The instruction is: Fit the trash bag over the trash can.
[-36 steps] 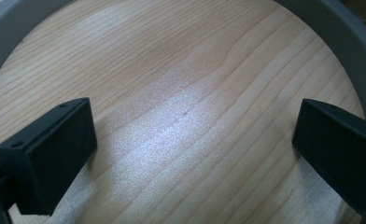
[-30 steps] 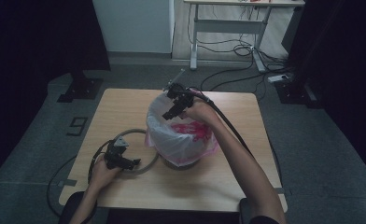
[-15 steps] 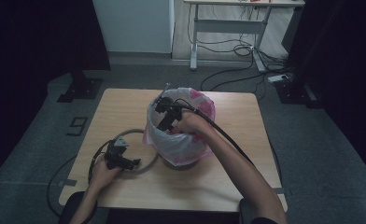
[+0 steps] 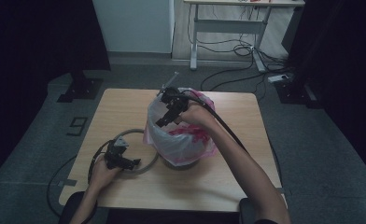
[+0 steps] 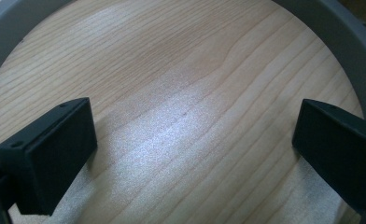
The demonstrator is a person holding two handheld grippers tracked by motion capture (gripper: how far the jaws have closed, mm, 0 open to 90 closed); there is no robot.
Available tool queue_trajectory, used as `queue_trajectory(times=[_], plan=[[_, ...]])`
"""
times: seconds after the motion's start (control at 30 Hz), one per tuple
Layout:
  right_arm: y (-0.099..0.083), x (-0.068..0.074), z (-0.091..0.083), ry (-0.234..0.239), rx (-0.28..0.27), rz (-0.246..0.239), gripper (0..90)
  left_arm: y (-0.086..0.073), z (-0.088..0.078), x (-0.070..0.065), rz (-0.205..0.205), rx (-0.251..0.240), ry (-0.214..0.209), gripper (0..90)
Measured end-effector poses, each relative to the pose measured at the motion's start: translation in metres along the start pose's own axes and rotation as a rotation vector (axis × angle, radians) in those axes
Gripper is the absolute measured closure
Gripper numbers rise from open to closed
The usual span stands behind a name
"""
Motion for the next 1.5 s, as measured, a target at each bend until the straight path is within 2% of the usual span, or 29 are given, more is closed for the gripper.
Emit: queue_trajectory(times=[0.13,0.17,0.23,0.3,0.33,0.37,0.4,0.5,0.53,0.6,0.67,0.73,1.03,1.07,1.1,1.13,1.2,1.4,1.43,1.47,1.5], plan=[[-0.007,-0.007,-0.023,-0.025,-0.033,0.023,12.8,0.000,0.000,0.000,-0.002,0.000,-0.001,0.0],[-0.007,-0.007,-0.023,-0.025,-0.033,0.023,12.8,0.000,0.000,0.000,-0.002,0.000,-0.001,0.0],[-0.015,-0.015,-0.042,-0.050,-0.073,0.033,12.2,0.000,0.000,0.000,-0.001,0.000,-0.001,0.0],[-0.017,-0.017,-0.046,-0.056,-0.081,0.044,12.2,0.000,0.000,0.000,-0.002,0.000,-0.001,0.0],[-0.024,-0.022,-0.057,-0.085,-0.094,0.062,12.2,0.000,0.000,0.000,-0.001,0.000,-0.001,0.0],[-0.024,-0.022,-0.057,-0.085,-0.094,0.062,12.2,0.000,0.000,0.000,-0.001,0.000,-0.001,0.0],[-0.031,-0.026,-0.066,-0.104,-0.114,0.074,12.2,0.000,0.000,0.000,-0.001,0.000,-0.001,0.0],[-0.038,-0.029,-0.074,-0.115,-0.129,0.088,12.2,0.000,0.000,0.000,-0.003,0.000,-0.002,0.0],[-0.048,-0.032,-0.082,-0.127,-0.148,0.102,12.2,0.000,0.000,0.000,-0.002,0.000,-0.001,0.0],[-0.051,-0.032,-0.085,-0.130,-0.150,0.110,12.2,0.000,0.000,0.000,-0.002,0.001,0.000,0.0],[-0.066,-0.037,-0.094,-0.149,-0.172,0.124,12.2,0.000,0.000,0.000,-0.002,0.000,0.000,0.0],[-0.070,-0.038,-0.096,-0.154,-0.175,0.133,12.2,0.000,0.000,0.000,-0.003,0.001,0.001,0.0],[-0.116,-0.043,-0.113,-0.196,-0.234,0.202,12.1,0.000,0.000,-0.001,-0.007,0.000,0.007,0.0],[-0.125,-0.042,-0.116,-0.198,-0.251,0.212,12.2,0.000,0.000,-0.001,-0.007,0.000,0.007,0.0],[-0.125,-0.042,-0.116,-0.198,-0.251,0.212,12.2,0.000,0.000,-0.001,-0.008,0.000,0.008,0.0],[-0.137,-0.041,-0.119,-0.215,-0.259,0.218,12.2,0.000,0.000,-0.001,-0.008,0.000,0.008,0.0],[-0.141,-0.041,-0.120,-0.218,-0.259,0.223,12.1,0.000,0.000,-0.001,-0.008,0.000,0.008,0.0],[-0.176,-0.037,-0.113,-0.245,-0.258,0.247,12.2,0.000,0.000,-0.002,-0.015,0.000,0.013,0.0],[-0.176,-0.037,-0.113,-0.245,-0.258,0.247,12.2,0.000,0.000,-0.002,-0.018,0.000,0.015,0.0],[-0.187,-0.036,-0.108,-0.250,-0.259,0.257,12.2,0.000,0.000,-0.002,-0.020,0.001,0.019,0.0],[-0.187,-0.036,-0.108,-0.250,-0.259,0.257,12.2,0.000,0.000,-0.002,-0.020,0.001,0.019,0.0]])
Point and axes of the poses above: each handheld gripper's, and its own axes: z roughly forward along the jaws, y roughly out of its top, x roughly to its left, the point moved 1 cm from there along z, roughly forward along the jaws, and after that the axes turned 4 degrees about x, right-handed, at the moved point
